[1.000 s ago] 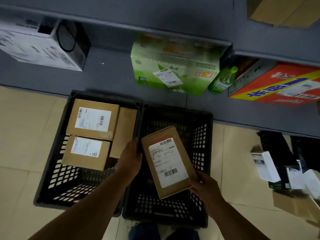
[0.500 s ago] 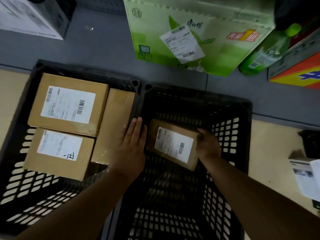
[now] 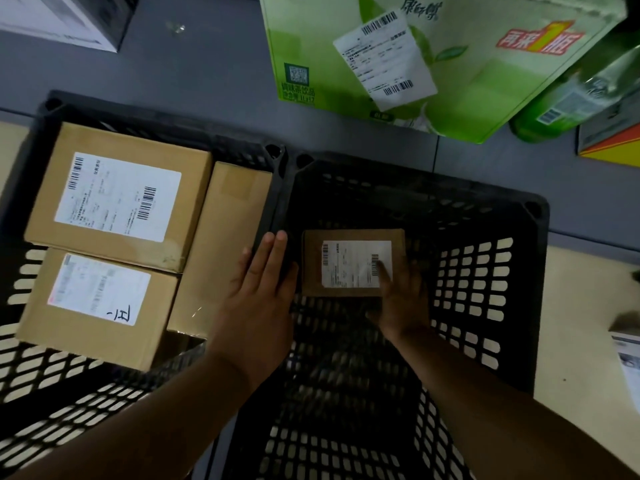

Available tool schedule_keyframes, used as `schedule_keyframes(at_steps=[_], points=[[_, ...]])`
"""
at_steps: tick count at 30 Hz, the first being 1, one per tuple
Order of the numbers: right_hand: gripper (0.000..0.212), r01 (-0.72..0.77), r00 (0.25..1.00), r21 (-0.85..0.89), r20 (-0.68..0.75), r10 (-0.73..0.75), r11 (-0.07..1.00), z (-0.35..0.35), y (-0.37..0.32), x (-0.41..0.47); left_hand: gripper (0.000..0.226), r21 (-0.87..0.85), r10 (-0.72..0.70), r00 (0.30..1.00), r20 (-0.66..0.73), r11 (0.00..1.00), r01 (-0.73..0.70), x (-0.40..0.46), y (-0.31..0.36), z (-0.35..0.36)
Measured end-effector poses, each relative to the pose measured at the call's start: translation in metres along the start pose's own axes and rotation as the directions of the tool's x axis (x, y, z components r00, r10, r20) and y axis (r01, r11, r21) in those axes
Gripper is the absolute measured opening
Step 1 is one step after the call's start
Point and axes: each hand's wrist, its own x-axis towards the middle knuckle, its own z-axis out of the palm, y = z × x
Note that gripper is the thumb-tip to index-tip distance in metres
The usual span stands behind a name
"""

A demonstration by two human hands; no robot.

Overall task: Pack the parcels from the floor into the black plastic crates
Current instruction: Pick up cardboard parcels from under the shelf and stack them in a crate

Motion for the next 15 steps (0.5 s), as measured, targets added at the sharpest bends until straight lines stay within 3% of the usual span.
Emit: schedule_keyframes(at_steps=[3, 6, 10, 13, 15], points=[[0.115, 0.080, 0.997, -0.093, 0.019, -0.079, 0.992, 0.016, -0.005, 0.008, 0.076, -0.024, -0.002, 1.000, -0.011, 1.000, 0.001, 0.000, -0.001, 0.002], [0.115, 0.097, 0.995, -0.096, 0.032, -0.095, 0.991, 0.023, -0.014, 0.019, 0.084, -0.026, 0.002, 1.000, -0.027, 1.000, -0.002, 0.000, -0.001, 0.004], [0.092, 0.043, 0.998, -0.018, -0.034, -0.043, 0.999, 0.030, -0.022, 0.024, 0.078, -0.032, 0.000, 0.997, -0.077, 0.999, -0.003, 0.001, -0.002, 0.006], [0.088, -0.012, 0.999, 0.019, -0.050, 0.013, 1.000, 0.033, -0.030, 0.027, 0.076, -0.030, -0.010, 0.996, -0.088, 1.000, 0.007, 0.001, -0.003, 0.007], [0.089, -0.029, 0.998, 0.021, -0.049, 0.030, 0.999, 0.031, -0.035, 0.031, 0.062, -0.020, -0.012, 0.996, -0.088, 1.000, 0.010, 0.000, -0.003, 0.008]])
